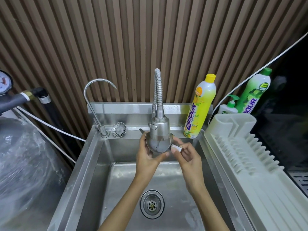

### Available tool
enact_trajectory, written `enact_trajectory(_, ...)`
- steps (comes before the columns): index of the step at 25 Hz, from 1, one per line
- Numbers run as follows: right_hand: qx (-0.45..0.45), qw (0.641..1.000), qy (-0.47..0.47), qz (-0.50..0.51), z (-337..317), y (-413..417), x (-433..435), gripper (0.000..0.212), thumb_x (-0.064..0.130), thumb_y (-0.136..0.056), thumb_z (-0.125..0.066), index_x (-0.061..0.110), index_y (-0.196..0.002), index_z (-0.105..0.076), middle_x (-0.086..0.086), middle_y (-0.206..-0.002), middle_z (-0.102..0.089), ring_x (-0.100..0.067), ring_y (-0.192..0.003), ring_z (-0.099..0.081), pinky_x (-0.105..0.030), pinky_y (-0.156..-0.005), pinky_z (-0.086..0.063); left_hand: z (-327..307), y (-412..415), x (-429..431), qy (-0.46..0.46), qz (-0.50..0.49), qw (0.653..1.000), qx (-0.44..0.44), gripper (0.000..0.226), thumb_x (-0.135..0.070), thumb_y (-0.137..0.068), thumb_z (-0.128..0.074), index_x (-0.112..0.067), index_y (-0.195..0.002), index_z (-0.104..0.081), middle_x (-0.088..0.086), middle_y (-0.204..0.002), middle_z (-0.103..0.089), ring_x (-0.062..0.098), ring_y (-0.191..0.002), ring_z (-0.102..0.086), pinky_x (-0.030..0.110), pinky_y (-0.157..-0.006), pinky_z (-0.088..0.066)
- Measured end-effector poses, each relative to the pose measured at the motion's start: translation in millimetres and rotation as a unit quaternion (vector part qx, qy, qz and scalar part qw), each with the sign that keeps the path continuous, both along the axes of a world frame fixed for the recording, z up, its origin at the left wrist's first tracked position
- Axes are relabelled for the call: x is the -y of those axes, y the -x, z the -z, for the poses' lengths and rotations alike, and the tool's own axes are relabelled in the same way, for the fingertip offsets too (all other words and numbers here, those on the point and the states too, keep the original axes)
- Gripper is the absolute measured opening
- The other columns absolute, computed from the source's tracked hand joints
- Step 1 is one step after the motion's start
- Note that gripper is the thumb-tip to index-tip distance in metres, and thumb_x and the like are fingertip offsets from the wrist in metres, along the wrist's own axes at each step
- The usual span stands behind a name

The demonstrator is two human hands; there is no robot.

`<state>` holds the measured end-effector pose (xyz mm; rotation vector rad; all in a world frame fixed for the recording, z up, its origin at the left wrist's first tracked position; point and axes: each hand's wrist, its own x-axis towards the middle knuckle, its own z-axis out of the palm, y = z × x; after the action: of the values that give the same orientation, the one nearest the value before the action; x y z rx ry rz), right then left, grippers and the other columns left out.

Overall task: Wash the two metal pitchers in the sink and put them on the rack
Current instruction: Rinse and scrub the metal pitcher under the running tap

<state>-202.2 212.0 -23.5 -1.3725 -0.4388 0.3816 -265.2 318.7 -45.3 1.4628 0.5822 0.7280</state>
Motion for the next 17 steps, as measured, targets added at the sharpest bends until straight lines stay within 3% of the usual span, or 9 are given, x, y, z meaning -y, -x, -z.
enact_trajectory(2, -0.134, 0.982, -0.117, -0.068, 18, 1, -9, 0.023, 0.012, -0.078, -0.070, 0.007, -0.075, -0.047, -0.002, -0.121, -0.066, -0.014, -0.112, -0.062, -0.026, -0.099, -0.047, -10, 4, -4, -0.120, -0.032, 0.992, -0.016, 0.083, -0.014, -0.051, -0.084, -0.047, -0.115, -0.041, -0.019, -0.118, -0.056, -0.011, -0.110, -0.052, 0.010, -0.094, -0.042)
enact_trajectory(3, -0.194, 0.963, -0.162, -0.098, 28, 4, -13, 0.028, 0.017, -0.072, -0.075, 0.009, -0.074, -0.048, -0.007, -0.115, -0.067, -0.018, -0.106, -0.063, -0.028, -0.098, -0.049, -14, 7, -6, -0.182, -0.053, 0.981, -0.036, 0.086, -0.009, -0.051, -0.083, -0.042, -0.119, -0.042, -0.019, -0.117, -0.054, -0.016, -0.106, -0.047, 0.009, -0.094, -0.040)
enact_trajectory(6, -0.290, 0.931, -0.174, -0.139, 38, 17, -17, 0.025, 0.023, -0.070, -0.075, 0.011, -0.068, -0.053, -0.010, -0.081, -0.067, -0.017, -0.077, -0.069, -0.026, -0.076, -0.057, -23, 23, -3, -0.325, -0.121, 0.928, -0.136, 0.088, -0.026, -0.048, -0.080, -0.015, -0.130, -0.050, 0.001, -0.116, -0.055, 0.003, -0.106, -0.036, 0.029, -0.093, -0.041)
enact_trajectory(8, -0.282, 0.946, -0.095, -0.127, 29, 22, -14, 0.016, 0.021, -0.075, -0.065, 0.011, -0.066, -0.057, -0.008, -0.072, -0.068, -0.018, -0.067, -0.071, -0.027, -0.065, -0.059, -25, 32, 1, -0.343, -0.155, 0.901, -0.214, 0.091, -0.054, -0.047, -0.069, -0.017, -0.128, -0.053, 0.002, -0.107, -0.053, 0.014, -0.103, -0.038, 0.030, -0.086, -0.037)
enact_trajectory(10, -0.236, 0.967, 0.014, -0.090, 12, 17, -9, 0.016, 0.019, -0.081, -0.065, 0.008, -0.071, -0.059, -0.007, -0.068, -0.071, -0.020, -0.059, -0.071, -0.030, -0.057, -0.060, -31, 36, 5, -0.288, -0.149, 0.902, -0.284, 0.094, -0.075, -0.045, -0.057, -0.022, -0.122, -0.054, 0.000, -0.099, -0.050, 0.020, -0.102, -0.047, 0.032, -0.085, -0.043)
enact_trajectory(12, -0.145, 0.982, 0.120, -0.027, -9, 9, -2, 0.020, 0.020, -0.081, -0.068, 0.008, -0.070, -0.057, -0.008, -0.069, -0.071, -0.019, -0.054, -0.070, -0.032, -0.053, -0.060, -32, 35, 6, -0.190, -0.099, 0.928, -0.305, 0.080, -0.074, -0.049, -0.064, -0.023, -0.111, -0.058, -0.003, -0.095, -0.054, 0.017, -0.098, -0.055, 0.031, -0.085, -0.047)
enact_trajectory(13, -0.057, 0.981, 0.187, 0.008, -19, 5, 2, 0.025, 0.024, -0.079, -0.071, 0.011, -0.064, -0.056, -0.009, -0.068, -0.071, -0.020, -0.056, -0.070, -0.036, -0.057, -0.060, -30, 33, 6, -0.115, -0.058, 0.952, -0.276, 0.067, -0.063, -0.055, -0.073, -0.022, -0.106, -0.060, -0.006, -0.093, -0.059, 0.014, -0.095, -0.058, 0.026, -0.083, -0.047)
enact_trajectory(15, 0.144, 0.941, 0.301, 0.062, -33, 2, 8, 0.029, 0.032, -0.074, -0.073, 0.019, -0.057, -0.053, -0.006, -0.065, -0.070, -0.024, -0.066, -0.068, -0.038, -0.067, -0.056, -23, 26, 6, 0.045, 0.032, 0.983, -0.173, 0.044, -0.033, -0.061, -0.083, -0.019, -0.099, -0.064, -0.007, -0.092, -0.069, 0.013, -0.093, -0.065, 0.019, -0.078, -0.048)
enact_trajectory(17, 0.223, 0.927, 0.290, 0.087, -37, 3, 12, 0.029, 0.028, -0.074, -0.073, 0.023, -0.057, -0.051, -0.002, -0.071, -0.071, -0.021, -0.071, -0.067, -0.035, -0.071, -0.051, -16, 15, 6, 0.107, 0.076, 0.987, -0.088, 0.049, -0.013, -0.058, -0.086, -0.021, -0.099, -0.061, -0.002, -0.096, -0.071, 0.016, -0.096, -0.065, 0.019, -0.078, -0.050)
